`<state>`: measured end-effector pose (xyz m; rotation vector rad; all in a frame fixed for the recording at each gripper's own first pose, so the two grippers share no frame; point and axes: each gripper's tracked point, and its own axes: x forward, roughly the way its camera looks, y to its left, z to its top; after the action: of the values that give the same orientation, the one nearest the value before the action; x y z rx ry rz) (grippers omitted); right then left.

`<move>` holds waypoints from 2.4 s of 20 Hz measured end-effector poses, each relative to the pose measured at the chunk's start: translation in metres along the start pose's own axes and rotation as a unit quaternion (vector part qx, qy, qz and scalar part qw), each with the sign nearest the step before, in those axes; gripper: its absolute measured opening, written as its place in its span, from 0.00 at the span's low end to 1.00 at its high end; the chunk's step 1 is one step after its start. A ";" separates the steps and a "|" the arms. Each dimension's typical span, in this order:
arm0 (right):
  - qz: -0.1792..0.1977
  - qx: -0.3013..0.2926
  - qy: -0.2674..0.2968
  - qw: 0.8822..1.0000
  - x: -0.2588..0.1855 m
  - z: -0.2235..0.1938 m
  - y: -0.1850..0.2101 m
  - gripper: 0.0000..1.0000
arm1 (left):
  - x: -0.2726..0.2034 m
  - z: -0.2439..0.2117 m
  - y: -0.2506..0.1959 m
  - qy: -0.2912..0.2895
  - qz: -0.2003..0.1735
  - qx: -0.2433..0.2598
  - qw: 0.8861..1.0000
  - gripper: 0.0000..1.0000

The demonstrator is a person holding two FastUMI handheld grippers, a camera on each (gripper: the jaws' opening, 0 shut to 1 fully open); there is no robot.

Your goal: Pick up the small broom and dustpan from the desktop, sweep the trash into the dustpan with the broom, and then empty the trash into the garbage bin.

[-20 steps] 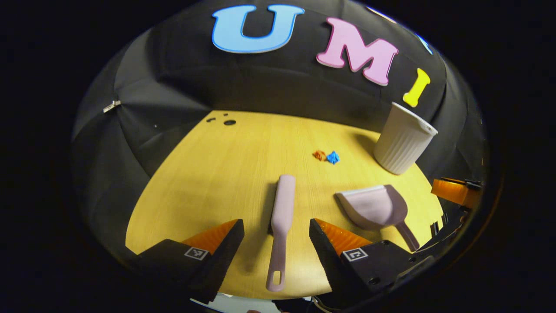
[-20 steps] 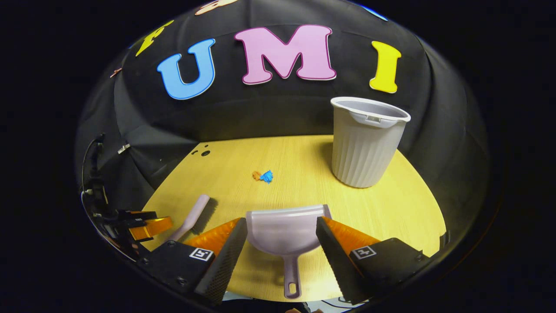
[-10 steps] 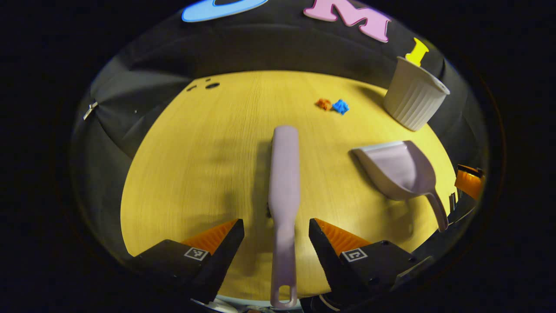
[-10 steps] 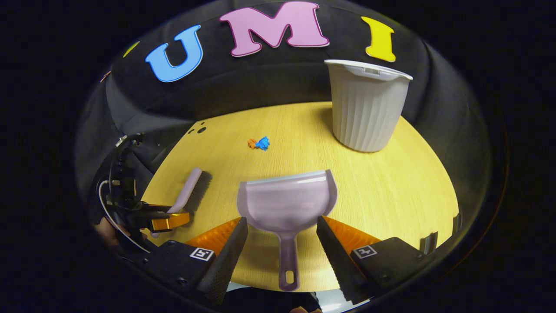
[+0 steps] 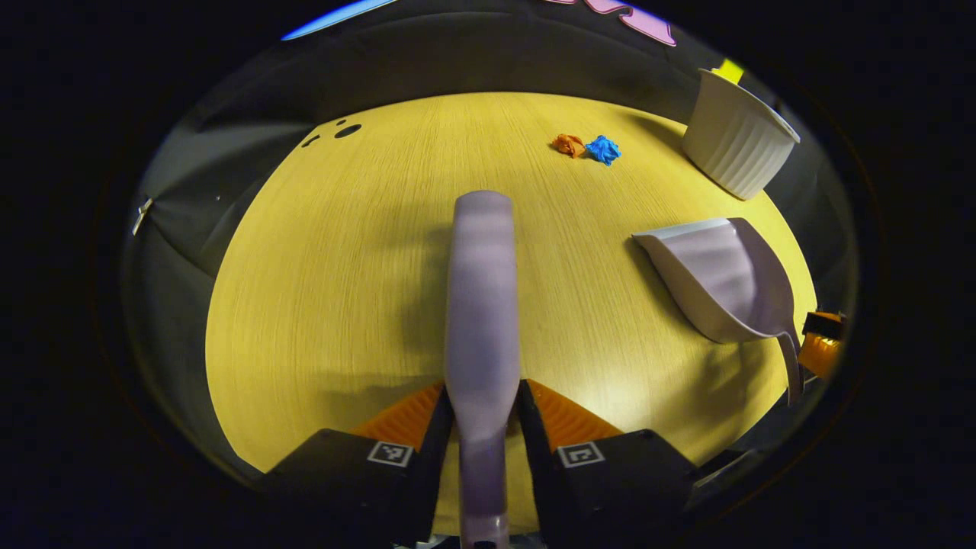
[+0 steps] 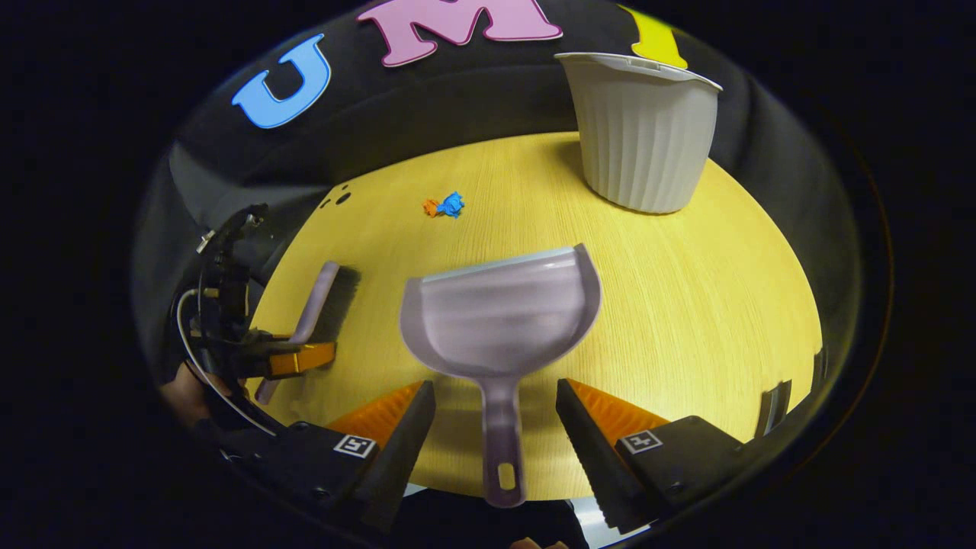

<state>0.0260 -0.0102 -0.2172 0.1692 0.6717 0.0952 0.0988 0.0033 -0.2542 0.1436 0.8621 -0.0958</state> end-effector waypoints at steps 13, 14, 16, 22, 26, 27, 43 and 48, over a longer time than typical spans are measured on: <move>-0.046 0.034 0.091 0.994 0.050 -0.032 -0.016 1.00 | -0.040 -0.005 0.034 -0.022 0.024 -0.070 0.997 0.26; -0.047 0.031 0.099 0.994 0.055 -0.037 -0.012 0.99 | -0.044 -0.004 0.044 -0.024 0.041 -0.064 0.997 0.26; -0.048 0.010 0.096 0.994 0.057 -0.034 -0.010 0.99 | -0.049 -0.001 0.053 -0.028 0.059 -0.052 0.997 0.26; -0.063 -0.022 0.109 0.992 0.065 -0.033 -0.015 0.49 | -0.044 0.003 0.051 -0.020 0.062 -0.052 0.996 0.26; 0.000 -0.044 0.101 0.994 0.067 -0.026 -0.010 0.36 | -0.030 0.020 0.043 -0.013 0.065 -0.041 0.997 0.26; -0.004 -0.061 0.099 0.993 0.066 -0.025 -0.016 0.36 | -0.025 0.029 0.039 -0.013 0.056 -0.031 0.998 0.26; 0.034 -0.159 0.116 0.980 0.057 0.003 -0.077 0.36 | 0.093 0.237 -0.011 -0.031 0.030 0.283 0.958 0.26; 0.050 -0.171 0.130 0.975 0.057 -0.005 -0.077 0.36 | 0.105 0.238 -0.066 -0.023 -0.038 0.376 0.925 0.29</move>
<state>0.0701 -0.0768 -0.2704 -0.1434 0.8962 0.3315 0.3358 -0.1039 -0.1869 0.8269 0.7471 -0.5017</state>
